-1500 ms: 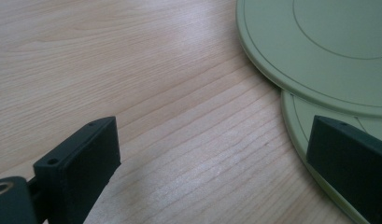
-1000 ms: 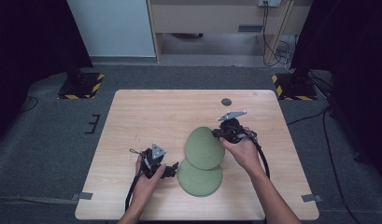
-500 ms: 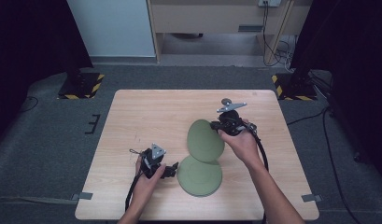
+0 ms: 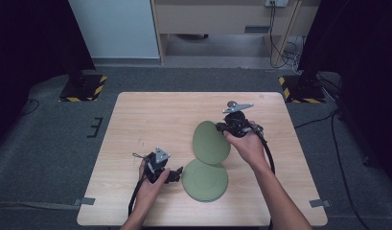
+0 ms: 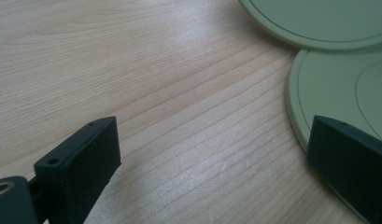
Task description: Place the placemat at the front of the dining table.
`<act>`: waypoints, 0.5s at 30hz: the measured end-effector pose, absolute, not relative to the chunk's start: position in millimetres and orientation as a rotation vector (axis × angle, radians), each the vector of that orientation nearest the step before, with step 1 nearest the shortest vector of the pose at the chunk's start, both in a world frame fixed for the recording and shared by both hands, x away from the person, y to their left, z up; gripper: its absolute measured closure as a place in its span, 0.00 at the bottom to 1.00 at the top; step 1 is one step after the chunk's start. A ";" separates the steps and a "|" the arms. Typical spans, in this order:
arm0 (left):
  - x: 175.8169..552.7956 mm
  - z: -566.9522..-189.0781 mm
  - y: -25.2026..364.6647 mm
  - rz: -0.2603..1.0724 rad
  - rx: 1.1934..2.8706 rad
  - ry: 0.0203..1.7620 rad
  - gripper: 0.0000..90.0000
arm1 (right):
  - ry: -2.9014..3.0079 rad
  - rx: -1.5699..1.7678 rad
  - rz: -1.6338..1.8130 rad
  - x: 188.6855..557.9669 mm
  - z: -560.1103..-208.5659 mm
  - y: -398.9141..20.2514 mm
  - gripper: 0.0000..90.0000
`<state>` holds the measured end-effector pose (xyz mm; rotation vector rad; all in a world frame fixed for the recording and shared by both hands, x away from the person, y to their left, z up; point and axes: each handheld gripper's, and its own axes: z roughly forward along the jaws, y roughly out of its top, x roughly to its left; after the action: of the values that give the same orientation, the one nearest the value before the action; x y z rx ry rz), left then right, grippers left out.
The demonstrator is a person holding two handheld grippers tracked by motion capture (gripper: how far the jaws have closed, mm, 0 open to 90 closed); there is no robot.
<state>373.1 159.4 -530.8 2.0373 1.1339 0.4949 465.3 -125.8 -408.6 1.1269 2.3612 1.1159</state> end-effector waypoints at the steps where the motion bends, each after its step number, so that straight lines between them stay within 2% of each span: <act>1: 373.2 -530.8 159.6 0.495 2.038 1.135 0.03 | 2.360 1.127 1.121 465.9 -408.0 -125.6 0.96; 15: 373.1 -530.4 161.2 0.496 2.030 1.137 0.03 | 2.353 1.120 1.122 471.8 -398.3 -120.8 0.96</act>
<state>373.1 161.2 -530.4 2.0303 1.1370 0.4955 471.8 -120.8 -398.3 1.1198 2.3533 1.1219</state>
